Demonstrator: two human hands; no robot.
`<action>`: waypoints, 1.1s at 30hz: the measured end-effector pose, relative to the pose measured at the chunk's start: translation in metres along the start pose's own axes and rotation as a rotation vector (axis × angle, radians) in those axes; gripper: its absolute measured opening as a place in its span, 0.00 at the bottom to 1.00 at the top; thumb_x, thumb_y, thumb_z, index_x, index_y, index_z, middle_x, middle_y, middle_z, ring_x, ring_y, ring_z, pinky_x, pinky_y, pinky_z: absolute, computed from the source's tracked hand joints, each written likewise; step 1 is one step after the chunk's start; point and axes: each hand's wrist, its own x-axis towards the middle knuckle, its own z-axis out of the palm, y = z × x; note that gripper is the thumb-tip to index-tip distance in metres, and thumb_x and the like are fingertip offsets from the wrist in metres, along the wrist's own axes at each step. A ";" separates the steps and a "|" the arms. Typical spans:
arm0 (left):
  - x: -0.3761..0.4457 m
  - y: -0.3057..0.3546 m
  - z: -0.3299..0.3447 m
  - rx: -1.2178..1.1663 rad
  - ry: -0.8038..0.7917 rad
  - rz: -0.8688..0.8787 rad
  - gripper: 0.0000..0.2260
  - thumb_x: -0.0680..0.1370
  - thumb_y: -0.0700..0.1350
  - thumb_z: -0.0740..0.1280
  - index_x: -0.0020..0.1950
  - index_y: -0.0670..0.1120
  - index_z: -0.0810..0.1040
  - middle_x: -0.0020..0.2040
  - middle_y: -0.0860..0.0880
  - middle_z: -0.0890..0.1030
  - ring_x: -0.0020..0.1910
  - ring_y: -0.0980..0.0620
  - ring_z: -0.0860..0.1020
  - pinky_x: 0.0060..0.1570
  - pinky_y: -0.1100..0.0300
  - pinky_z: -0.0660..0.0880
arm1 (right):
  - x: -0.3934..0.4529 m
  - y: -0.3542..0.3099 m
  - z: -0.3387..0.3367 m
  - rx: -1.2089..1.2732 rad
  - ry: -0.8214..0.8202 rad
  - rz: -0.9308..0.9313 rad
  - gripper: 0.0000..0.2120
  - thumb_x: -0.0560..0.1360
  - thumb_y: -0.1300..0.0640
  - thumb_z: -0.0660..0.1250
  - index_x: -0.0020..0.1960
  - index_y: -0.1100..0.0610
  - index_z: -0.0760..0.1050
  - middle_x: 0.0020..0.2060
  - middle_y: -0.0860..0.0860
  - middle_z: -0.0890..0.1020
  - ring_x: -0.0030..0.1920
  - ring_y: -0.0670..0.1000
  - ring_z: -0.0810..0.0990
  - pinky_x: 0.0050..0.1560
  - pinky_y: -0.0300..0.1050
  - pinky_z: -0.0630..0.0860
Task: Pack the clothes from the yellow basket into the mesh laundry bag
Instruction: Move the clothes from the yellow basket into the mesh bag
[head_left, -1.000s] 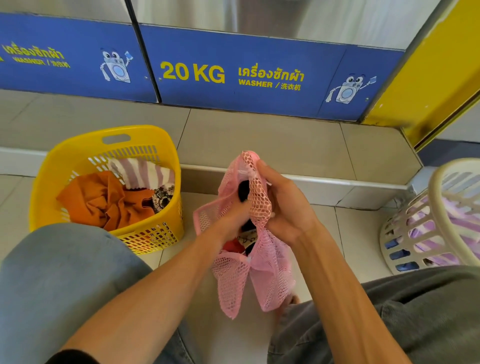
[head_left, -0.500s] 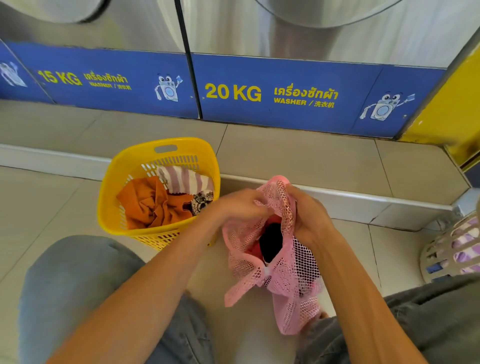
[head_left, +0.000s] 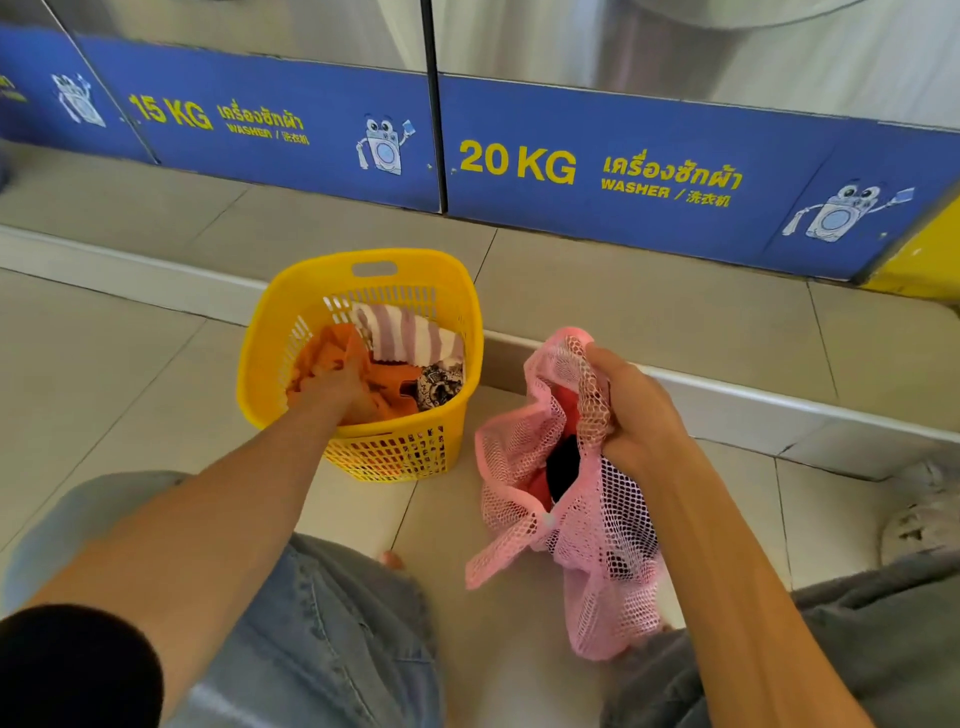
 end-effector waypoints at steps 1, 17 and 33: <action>0.009 -0.008 0.008 0.028 0.016 0.009 0.46 0.63 0.70 0.55 0.78 0.63 0.41 0.81 0.43 0.53 0.80 0.37 0.51 0.74 0.37 0.56 | 0.002 0.000 0.000 0.005 0.001 0.004 0.14 0.79 0.54 0.72 0.59 0.62 0.81 0.53 0.63 0.88 0.58 0.65 0.85 0.66 0.66 0.76; -0.037 0.010 -0.104 -0.421 0.135 -0.043 0.19 0.55 0.53 0.75 0.41 0.44 0.83 0.42 0.43 0.84 0.41 0.43 0.81 0.37 0.54 0.76 | 0.010 -0.003 -0.004 0.045 0.000 0.014 0.12 0.80 0.54 0.71 0.58 0.61 0.81 0.50 0.60 0.88 0.57 0.63 0.86 0.67 0.66 0.77; -0.131 0.080 -0.132 -1.765 -0.586 0.479 0.24 0.70 0.48 0.70 0.65 0.45 0.78 0.61 0.40 0.80 0.58 0.39 0.79 0.62 0.40 0.74 | -0.014 -0.018 -0.042 0.077 0.067 -0.041 0.13 0.78 0.53 0.73 0.59 0.60 0.81 0.47 0.59 0.89 0.51 0.60 0.88 0.62 0.64 0.81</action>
